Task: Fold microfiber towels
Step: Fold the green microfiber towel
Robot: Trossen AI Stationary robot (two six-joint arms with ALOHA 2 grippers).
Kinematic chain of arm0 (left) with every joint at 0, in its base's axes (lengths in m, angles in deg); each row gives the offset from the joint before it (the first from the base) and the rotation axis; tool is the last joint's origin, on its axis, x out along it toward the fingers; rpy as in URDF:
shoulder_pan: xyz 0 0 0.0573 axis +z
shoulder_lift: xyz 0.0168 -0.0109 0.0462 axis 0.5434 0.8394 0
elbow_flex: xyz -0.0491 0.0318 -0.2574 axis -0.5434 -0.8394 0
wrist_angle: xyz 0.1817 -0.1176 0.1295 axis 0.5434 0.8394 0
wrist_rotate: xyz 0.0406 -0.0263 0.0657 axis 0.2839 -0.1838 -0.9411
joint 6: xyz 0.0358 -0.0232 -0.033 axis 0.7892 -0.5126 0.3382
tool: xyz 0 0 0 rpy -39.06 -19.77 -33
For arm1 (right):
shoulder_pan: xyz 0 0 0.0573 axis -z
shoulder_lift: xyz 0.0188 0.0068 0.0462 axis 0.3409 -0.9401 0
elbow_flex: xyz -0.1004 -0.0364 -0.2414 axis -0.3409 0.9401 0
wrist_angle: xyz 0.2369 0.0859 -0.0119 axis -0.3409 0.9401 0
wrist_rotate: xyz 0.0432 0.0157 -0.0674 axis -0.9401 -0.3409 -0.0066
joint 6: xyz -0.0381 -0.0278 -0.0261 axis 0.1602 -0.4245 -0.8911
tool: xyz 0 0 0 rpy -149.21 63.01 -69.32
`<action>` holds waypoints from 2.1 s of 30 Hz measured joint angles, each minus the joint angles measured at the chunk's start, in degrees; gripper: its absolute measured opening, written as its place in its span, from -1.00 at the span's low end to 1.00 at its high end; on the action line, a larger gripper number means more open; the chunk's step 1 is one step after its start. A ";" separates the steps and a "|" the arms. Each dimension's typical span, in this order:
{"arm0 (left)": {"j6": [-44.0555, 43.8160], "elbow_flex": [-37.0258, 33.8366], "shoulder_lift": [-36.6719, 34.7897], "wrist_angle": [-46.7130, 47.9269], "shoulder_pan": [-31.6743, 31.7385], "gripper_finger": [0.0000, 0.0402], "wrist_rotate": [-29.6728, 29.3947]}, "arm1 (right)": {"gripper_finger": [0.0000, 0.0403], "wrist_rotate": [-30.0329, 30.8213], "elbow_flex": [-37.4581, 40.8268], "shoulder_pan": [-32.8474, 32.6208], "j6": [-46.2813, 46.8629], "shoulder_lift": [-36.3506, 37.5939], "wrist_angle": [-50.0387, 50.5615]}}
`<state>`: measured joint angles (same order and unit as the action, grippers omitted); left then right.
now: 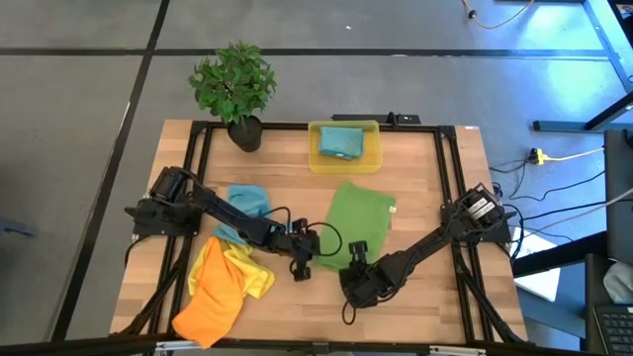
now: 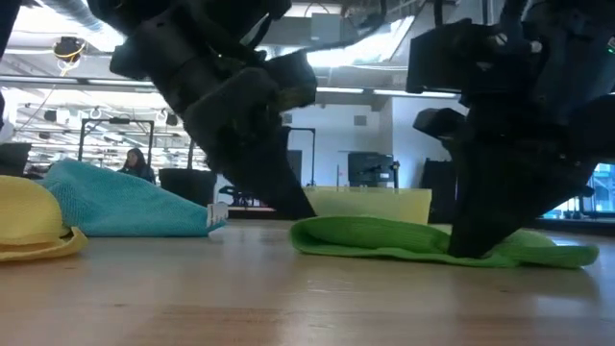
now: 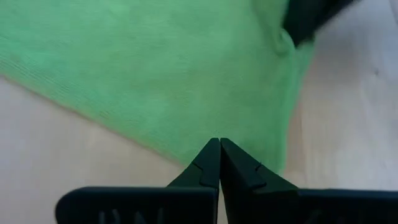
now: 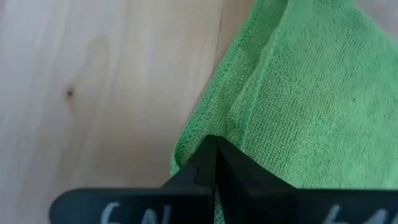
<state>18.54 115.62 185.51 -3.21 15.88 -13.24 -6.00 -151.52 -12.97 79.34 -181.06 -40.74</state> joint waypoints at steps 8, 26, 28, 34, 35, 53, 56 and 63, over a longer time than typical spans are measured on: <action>-0.27 0.50 6.82 -9.89 -0.22 -1.00 2.83 | -0.96 0.71 -2.69 0.00 1.48 -0.33 6.66; -0.79 0.59 6.99 -8.77 0.26 -1.00 2.83 | -0.96 -6.07 -5.94 -2.88 6.25 -0.39 15.47; -1.22 0.57 7.01 -8.77 0.26 -1.00 2.83 | -0.96 -6.16 -5.94 -3.44 6.61 -0.39 16.07; -1.56 0.52 7.05 -8.79 0.33 -1.00 2.81 | -0.96 -9.50 -7.54 -4.46 7.72 -0.39 19.86; -1.56 0.52 7.05 -8.79 0.33 -1.00 2.78 | -0.96 -10.60 -8.18 -4.74 7.86 -0.39 20.73; -1.77 0.39 7.10 -8.55 0.51 -1.00 3.07 | -0.96 -3.24 -9.96 -6.11 9.74 -0.37 14.99; -1.79 0.40 7.10 -8.55 0.54 -1.00 3.23 | -0.96 -3.22 -9.46 -5.34 8.26 -0.37 14.68; -1.52 1.49 7.10 -7.84 0.54 -1.00 3.25 | -0.96 -2.55 -9.48 -3.99 7.47 -0.39 16.40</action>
<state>17.02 117.12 192.60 -11.05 16.43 -9.99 -8.56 -161.01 -16.96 86.82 -181.45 -24.35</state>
